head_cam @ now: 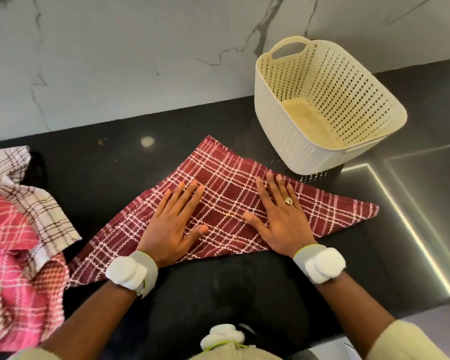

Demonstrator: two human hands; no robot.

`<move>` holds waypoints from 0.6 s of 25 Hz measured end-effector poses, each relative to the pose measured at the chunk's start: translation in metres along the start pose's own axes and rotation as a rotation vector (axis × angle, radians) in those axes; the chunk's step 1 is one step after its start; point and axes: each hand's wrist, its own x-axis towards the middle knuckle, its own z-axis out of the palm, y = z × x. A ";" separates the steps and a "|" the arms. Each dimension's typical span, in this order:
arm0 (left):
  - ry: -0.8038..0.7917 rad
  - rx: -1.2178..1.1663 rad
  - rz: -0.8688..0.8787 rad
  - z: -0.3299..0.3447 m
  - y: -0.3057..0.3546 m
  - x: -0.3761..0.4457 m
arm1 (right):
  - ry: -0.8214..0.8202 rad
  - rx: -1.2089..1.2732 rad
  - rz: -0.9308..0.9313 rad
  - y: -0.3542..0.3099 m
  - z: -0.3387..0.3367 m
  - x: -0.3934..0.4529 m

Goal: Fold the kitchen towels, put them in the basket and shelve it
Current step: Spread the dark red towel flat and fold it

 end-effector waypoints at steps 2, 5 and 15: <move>-0.023 0.012 0.023 -0.004 -0.005 -0.005 | -0.036 -0.023 -0.021 0.007 -0.004 -0.001; 0.035 0.019 0.001 -0.006 0.017 -0.007 | 0.030 0.054 -0.028 -0.010 -0.007 -0.012; -0.003 0.061 -0.055 0.029 0.101 0.068 | 0.094 0.042 0.278 0.044 0.003 -0.070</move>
